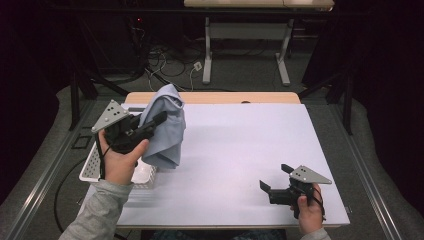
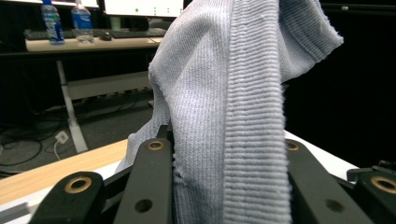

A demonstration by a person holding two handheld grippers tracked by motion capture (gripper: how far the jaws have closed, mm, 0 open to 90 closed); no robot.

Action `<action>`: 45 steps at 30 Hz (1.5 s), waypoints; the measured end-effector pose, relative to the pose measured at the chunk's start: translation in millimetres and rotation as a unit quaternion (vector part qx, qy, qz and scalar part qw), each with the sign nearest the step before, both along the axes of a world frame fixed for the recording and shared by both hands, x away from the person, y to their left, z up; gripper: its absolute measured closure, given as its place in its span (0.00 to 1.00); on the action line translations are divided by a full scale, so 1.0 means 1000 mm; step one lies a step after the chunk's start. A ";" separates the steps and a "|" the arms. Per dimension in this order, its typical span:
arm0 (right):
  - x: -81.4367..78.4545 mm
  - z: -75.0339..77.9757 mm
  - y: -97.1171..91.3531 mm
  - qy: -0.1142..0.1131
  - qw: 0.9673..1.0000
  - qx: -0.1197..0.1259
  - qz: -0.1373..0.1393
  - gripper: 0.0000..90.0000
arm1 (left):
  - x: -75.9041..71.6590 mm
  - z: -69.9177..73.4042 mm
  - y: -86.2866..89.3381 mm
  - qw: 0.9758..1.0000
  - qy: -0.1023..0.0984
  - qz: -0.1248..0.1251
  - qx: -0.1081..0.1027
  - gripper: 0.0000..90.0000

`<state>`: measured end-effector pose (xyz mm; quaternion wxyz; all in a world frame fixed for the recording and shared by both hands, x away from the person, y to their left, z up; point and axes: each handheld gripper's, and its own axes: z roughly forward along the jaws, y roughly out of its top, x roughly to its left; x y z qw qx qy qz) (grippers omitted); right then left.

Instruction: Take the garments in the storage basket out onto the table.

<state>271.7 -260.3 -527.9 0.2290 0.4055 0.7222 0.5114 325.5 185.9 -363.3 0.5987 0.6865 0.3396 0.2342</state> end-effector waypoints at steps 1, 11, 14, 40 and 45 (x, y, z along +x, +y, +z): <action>0.000 0.000 0.000 0.000 1.000 -0.001 0.000 0.01 | 0.000 -0.002 -0.002 1.000 0.001 -0.001 0.001 0.79; 0.000 0.000 0.000 0.000 1.000 0.000 0.000 0.01 | 0.007 -0.023 -0.022 1.000 0.023 -0.018 0.006 0.79; 0.000 0.000 0.000 -0.001 1.000 0.000 0.000 0.01 | 0.009 -0.030 -0.027 0.999 0.028 -0.020 0.005 0.79; 0.000 0.000 0.000 0.000 1.000 -0.001 0.002 0.01 | 0.025 -0.082 -0.065 0.995 0.084 -0.052 -0.005 0.77; 0.001 0.000 0.000 -0.001 1.000 -0.001 0.004 0.01 | 0.024 -0.084 -0.067 0.995 0.084 -0.052 -0.005 0.77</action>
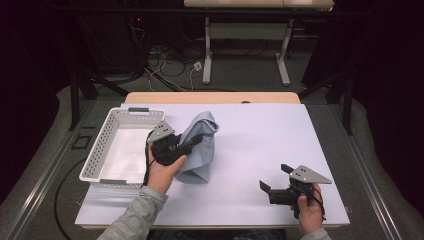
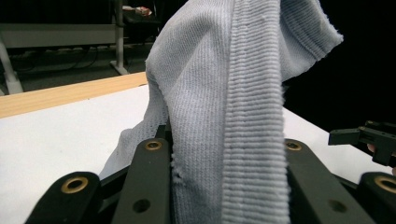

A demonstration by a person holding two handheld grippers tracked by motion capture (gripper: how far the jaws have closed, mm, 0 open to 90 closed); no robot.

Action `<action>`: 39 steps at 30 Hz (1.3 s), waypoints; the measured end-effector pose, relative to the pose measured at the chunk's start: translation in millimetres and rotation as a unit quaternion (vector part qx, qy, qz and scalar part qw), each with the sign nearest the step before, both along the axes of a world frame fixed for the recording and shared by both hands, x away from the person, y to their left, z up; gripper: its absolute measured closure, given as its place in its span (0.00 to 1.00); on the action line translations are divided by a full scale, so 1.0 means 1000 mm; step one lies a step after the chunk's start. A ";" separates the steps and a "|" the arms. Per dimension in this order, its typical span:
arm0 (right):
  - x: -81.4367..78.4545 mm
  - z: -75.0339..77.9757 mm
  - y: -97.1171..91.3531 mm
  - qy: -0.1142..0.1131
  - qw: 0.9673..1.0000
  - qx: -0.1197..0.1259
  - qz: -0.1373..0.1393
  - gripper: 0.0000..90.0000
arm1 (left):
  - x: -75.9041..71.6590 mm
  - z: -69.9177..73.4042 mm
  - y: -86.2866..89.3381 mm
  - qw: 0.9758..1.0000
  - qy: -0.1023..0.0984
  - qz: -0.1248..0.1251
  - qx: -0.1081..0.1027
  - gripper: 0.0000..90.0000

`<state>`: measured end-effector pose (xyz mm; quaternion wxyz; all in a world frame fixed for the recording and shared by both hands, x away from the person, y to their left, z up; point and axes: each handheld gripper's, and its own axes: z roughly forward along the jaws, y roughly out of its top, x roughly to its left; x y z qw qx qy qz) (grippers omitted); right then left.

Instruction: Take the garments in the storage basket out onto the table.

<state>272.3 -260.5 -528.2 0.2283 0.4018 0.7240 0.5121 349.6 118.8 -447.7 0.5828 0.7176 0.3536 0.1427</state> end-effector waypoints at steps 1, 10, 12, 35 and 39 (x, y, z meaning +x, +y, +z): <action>0.000 0.000 0.000 -0.001 1.000 0.000 0.000 0.01 | 0.000 0.000 0.000 1.000 0.000 0.000 0.000 0.77; 0.000 0.000 0.000 -0.001 1.000 -0.001 0.001 0.01 | 0.001 -0.010 -0.007 1.000 0.007 -0.003 0.011 0.76; 0.000 0.000 0.000 -0.001 1.000 0.000 0.001 0.01 | 0.001 -0.014 -0.009 1.000 0.012 -0.006 0.012 0.75; -0.002 0.001 -0.001 -0.002 1.000 -0.001 0.001 0.01 | 0.006 -0.071 -0.047 0.997 0.063 -0.013 0.049 0.70; -0.003 0.001 -0.002 -0.004 1.000 0.003 -0.001 0.01 | 0.006 -0.074 -0.053 0.996 0.061 -0.018 0.057 0.68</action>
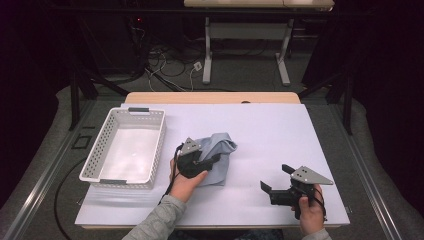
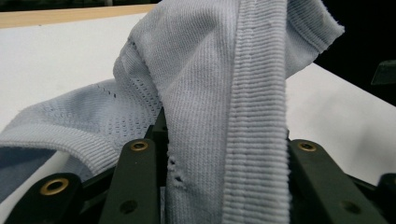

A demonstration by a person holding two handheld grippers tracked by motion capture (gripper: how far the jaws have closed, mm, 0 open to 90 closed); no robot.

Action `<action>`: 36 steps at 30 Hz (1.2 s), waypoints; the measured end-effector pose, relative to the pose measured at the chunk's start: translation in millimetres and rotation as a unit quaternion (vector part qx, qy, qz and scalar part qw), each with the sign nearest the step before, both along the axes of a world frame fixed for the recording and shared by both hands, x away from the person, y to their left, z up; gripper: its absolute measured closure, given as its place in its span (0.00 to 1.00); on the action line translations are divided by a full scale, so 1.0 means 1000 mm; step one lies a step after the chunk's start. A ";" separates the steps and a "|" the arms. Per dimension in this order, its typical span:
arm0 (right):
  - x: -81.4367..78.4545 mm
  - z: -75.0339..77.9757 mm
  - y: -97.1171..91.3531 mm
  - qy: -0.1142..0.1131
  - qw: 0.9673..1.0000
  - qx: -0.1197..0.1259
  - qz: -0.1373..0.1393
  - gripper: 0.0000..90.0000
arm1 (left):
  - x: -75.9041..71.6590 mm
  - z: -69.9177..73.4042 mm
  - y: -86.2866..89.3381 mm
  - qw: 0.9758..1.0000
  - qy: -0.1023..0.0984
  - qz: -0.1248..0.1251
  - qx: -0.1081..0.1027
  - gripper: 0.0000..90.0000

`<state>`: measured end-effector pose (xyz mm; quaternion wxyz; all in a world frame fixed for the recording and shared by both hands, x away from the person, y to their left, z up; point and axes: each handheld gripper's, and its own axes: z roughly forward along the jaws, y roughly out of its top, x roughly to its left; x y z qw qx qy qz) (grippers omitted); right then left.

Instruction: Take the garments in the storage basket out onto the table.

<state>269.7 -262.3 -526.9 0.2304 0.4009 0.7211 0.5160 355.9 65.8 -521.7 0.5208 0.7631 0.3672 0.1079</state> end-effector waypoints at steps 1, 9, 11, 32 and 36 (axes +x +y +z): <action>0.000 0.000 0.000 0.001 1.000 0.000 -0.002 0.01 | 0.000 0.000 -0.001 1.000 0.000 0.001 -0.001 0.67; 0.002 0.000 0.001 0.000 1.000 -0.001 0.004 0.01 | 0.000 0.000 -0.001 1.000 0.000 0.001 -0.008 0.59; 0.003 0.000 0.001 0.001 1.000 -0.003 0.006 0.01 | -0.001 0.000 -0.002 1.000 0.004 -0.002 -0.014 0.56; -0.001 0.004 -0.003 -0.006 1.000 0.014 -0.004 0.01 | -0.008 0.003 -0.011 0.999 0.012 -0.032 -0.011 0.01; -0.001 0.005 -0.003 -0.008 1.000 0.012 -0.003 0.01 | -0.010 0.006 -0.009 0.999 0.014 -0.030 -0.014 0.01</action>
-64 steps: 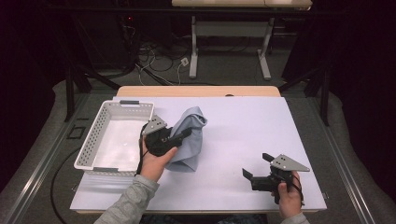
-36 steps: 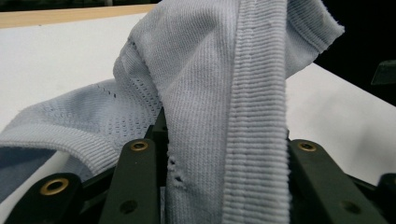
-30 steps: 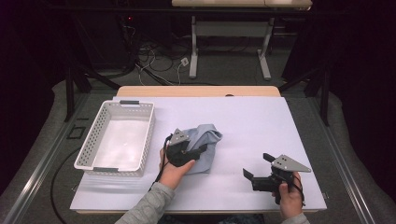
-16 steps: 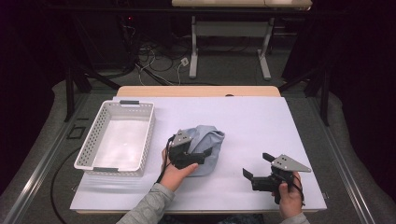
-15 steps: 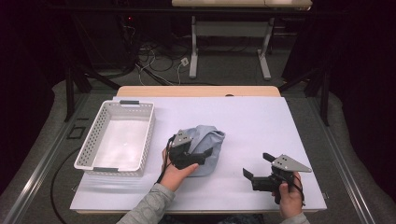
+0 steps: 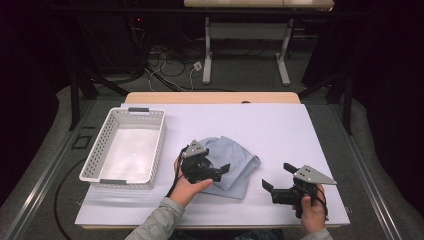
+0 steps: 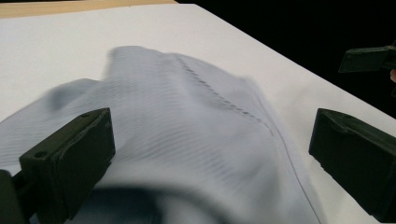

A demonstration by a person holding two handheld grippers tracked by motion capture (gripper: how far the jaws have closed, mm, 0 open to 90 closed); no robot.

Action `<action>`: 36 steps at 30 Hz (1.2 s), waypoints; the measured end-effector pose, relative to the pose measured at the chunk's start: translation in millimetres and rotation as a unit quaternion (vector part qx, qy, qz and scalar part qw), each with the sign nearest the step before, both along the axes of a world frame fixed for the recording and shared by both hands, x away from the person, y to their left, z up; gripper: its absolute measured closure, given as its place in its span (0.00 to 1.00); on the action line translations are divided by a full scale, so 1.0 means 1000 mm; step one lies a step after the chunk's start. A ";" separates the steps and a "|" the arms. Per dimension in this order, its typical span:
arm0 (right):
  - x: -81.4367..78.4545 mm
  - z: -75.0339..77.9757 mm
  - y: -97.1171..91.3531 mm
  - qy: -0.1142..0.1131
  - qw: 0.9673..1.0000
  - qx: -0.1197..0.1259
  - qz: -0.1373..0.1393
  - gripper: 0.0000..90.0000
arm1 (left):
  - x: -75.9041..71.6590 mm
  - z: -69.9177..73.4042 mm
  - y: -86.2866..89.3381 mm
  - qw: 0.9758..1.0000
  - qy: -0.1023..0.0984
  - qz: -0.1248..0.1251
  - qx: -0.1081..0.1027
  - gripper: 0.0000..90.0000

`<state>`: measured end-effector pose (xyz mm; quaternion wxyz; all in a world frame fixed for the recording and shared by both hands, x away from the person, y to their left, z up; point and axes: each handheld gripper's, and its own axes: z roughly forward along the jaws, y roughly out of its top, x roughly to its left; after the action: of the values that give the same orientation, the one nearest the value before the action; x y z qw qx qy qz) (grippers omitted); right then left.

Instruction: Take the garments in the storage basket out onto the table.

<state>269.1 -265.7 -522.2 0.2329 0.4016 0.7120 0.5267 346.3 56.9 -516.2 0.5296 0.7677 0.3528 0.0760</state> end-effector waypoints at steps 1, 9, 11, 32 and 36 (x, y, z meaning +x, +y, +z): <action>0.000 0.000 0.000 0.001 1.000 -0.001 0.001 0.01 | 0.000 0.000 0.001 1.000 0.000 0.001 -0.001 0.01; 0.001 -0.001 0.002 0.003 1.000 -0.001 0.002 0.01 | -0.001 0.006 0.010 1.000 0.005 0.010 -0.019 0.01; 0.000 -0.001 0.002 0.003 1.000 -0.001 0.002 0.01 | -0.002 0.007 0.013 1.000 0.005 0.010 -0.028 0.01; -0.001 -0.001 0.002 0.008 1.000 -0.004 0.002 0.01 | -0.027 0.040 0.071 0.997 -0.022 0.025 -0.074 0.01; -0.001 -0.001 0.003 0.003 1.000 -0.004 0.004 0.01 | -0.034 0.044 0.089 0.996 -0.035 0.041 -0.071 0.01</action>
<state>268.5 -263.1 -523.4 0.2307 0.3996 0.7164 0.5234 312.7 146.3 -471.9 0.5908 0.7103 0.3696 0.0990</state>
